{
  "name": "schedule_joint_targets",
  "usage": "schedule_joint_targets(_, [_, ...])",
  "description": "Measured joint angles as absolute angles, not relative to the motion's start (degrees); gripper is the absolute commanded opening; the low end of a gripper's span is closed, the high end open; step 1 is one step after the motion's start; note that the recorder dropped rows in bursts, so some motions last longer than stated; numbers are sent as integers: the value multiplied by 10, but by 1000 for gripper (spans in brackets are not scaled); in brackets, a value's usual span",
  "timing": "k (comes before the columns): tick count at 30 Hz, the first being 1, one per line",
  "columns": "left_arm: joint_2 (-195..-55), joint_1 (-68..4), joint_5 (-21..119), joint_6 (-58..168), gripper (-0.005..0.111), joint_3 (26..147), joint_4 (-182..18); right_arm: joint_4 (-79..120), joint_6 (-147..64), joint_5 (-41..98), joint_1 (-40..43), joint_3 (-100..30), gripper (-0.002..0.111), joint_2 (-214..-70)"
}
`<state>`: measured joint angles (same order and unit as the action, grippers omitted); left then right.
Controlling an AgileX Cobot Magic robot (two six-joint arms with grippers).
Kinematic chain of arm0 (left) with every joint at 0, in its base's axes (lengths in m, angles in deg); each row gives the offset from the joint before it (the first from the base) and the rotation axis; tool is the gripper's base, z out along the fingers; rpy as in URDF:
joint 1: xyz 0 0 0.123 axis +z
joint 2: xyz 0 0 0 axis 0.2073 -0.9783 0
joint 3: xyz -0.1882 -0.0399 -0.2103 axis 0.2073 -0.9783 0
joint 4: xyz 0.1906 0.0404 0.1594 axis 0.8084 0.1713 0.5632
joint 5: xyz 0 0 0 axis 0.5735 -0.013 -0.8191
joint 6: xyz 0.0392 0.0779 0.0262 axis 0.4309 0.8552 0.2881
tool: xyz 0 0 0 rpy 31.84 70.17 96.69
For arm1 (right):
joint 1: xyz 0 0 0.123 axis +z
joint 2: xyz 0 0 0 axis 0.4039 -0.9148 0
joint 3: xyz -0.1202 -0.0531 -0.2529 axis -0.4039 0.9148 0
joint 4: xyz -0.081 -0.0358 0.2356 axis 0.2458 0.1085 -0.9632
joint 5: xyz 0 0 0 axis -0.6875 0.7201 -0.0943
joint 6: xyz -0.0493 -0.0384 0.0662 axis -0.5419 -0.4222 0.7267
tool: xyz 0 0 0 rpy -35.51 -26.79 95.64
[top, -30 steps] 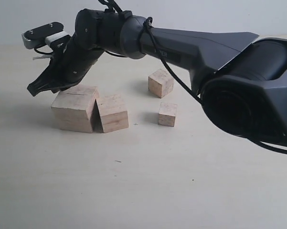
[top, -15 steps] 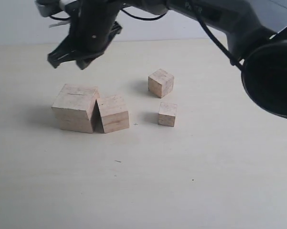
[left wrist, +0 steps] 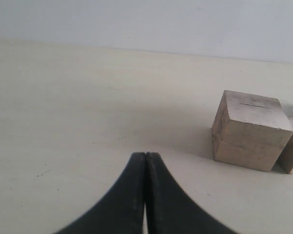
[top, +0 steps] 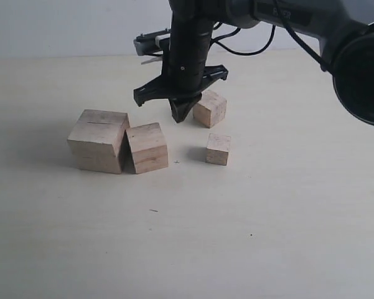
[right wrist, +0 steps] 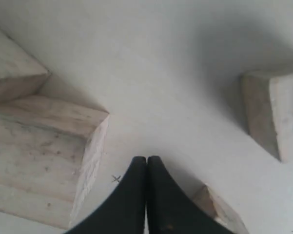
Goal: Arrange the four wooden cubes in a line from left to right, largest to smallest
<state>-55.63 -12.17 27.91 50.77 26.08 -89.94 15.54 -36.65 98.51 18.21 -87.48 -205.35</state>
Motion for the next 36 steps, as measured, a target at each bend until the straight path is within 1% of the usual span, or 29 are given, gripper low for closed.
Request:
schedule_joint_targets(5, [-556, -122, 279, 508, 0, 261, -899, 133, -371, 987, 182, -839, 0, -2054])
schedule_joint_targets(17, [-556, -122, 279, 508, 0, 261, -899, 58, -406, 987, 182, -801, 0, -2054])
schedule_joint_targets(29, [-556, -122, 279, 508, 0, 261, -899, -7, -462, 987, 182, -795, 0, -2054])
schedule_joint_targets(36, [-556, -122, 279, 508, 0, 261, -899, -8, -469, 985, 182, -795, 0, -2054])
